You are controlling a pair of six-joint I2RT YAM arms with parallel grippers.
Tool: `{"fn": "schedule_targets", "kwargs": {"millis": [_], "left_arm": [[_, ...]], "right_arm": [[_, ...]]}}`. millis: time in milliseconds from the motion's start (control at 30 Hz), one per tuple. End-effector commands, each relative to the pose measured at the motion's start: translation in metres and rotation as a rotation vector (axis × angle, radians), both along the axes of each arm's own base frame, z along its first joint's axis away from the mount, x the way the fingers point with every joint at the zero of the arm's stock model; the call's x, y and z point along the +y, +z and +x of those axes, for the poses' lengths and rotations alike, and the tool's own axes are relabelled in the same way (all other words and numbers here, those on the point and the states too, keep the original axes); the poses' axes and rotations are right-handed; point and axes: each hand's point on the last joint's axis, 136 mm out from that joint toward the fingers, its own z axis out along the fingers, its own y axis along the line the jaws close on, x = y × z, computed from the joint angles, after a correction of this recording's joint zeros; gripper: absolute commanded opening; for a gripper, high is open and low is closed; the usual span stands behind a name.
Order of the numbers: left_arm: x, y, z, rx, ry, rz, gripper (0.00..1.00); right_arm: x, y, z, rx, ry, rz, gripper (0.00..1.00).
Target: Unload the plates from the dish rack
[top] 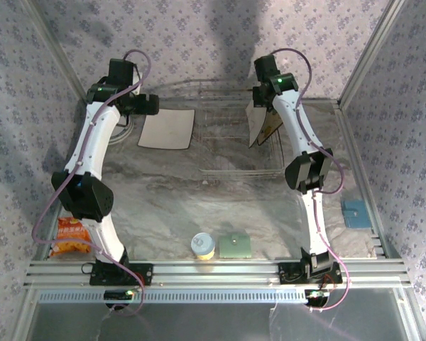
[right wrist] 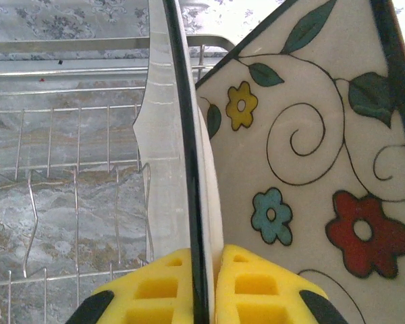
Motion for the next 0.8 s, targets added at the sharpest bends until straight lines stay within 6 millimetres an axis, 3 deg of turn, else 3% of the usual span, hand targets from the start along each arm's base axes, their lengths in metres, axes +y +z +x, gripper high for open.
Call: {"fn": "schedule_targets", "kwargs": {"millis": [0,467,767], "left_arm": [[0.002,0.018,-0.008,-0.035,-0.008,-0.004,0.99],[0.001,0.025,-0.012,-0.047,-0.011,-0.017,0.99],[0.0,0.024,-0.011,-0.047,-0.015,-0.022,0.99]], "right_arm": [[-0.014,0.092,-0.018,-0.196,-0.032,-0.006,0.0],[-0.033,0.18,-0.053,-0.367,-0.025,-0.079,0.0],[-0.028,0.194,-0.064,-0.392,-0.009,-0.058,0.0]]}}
